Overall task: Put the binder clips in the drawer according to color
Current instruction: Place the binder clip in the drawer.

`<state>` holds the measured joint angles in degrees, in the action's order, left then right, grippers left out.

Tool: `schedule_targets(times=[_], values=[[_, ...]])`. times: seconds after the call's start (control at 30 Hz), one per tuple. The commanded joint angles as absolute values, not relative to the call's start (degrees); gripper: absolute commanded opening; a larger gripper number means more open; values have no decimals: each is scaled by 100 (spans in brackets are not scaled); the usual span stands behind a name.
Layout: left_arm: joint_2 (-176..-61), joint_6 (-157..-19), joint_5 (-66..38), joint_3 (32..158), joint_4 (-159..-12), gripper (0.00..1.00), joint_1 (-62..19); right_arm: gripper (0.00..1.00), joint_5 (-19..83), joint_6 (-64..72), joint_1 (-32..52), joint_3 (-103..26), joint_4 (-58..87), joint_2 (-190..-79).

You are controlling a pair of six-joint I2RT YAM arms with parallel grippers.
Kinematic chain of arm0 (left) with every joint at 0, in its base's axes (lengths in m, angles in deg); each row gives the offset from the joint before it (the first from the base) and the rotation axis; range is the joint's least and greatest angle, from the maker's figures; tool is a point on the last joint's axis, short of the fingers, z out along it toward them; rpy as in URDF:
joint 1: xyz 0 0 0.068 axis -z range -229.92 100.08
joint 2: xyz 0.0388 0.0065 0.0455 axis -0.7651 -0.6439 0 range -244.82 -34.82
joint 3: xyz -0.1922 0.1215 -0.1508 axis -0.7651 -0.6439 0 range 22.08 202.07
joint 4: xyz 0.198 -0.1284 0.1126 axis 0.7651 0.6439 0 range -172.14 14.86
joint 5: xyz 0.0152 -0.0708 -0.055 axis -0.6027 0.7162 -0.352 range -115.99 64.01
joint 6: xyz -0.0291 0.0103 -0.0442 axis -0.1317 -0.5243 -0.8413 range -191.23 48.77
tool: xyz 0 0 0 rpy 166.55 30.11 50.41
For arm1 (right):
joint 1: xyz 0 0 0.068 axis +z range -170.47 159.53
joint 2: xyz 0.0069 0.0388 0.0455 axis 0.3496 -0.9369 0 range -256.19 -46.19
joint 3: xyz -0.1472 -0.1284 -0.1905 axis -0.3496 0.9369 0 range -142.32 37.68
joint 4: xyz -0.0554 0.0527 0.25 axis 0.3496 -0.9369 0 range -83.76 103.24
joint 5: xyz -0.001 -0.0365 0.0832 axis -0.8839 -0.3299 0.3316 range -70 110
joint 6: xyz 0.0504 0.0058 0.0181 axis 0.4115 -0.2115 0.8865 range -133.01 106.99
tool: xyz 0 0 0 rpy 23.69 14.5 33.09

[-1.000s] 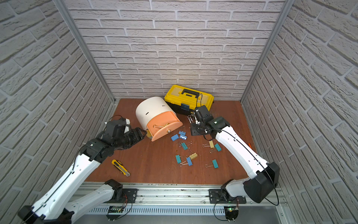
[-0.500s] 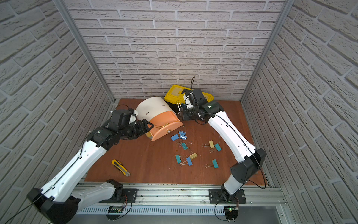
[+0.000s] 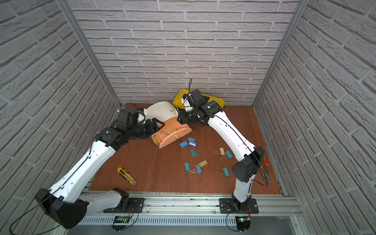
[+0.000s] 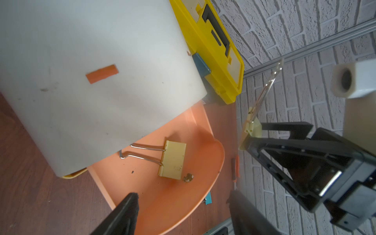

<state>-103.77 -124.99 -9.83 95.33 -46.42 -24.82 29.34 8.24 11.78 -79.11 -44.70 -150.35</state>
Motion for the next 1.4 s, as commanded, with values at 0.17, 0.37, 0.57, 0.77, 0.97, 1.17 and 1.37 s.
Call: schedule_targets(times=[0.17,0.37,0.57,0.77,0.97,1.17,1.37], values=[[-10303,-12449,-921,9666,-4817,75,-2567,40,3061,873,1328,-8045,-4451,-15137],[-10262,-12467,-947,9643,-4814,75,-2574,41,3054,861,1390,-8014,-4442,-15180],[-10224,-12485,-991,9598,-4813,75,-2575,43,3002,835,1407,-7942,-4446,-15160],[-10198,-12502,-1016,9576,-4822,75,-2575,51,2984,812,1406,-7905,-4446,-15140],[-10187,-12502,-1035,9571,-4822,75,-2574,59,2967,807,1408,-7914,-4433,-15112],[-10180,-12502,-1044,9572,-4821,75,-2573,65,2914,800,1406,-7956,-4424,-15113],[-10149,-12502,-1061,9580,-4795,75,-2575,66,2815,769,1397,-8054,-4466,-15094]])
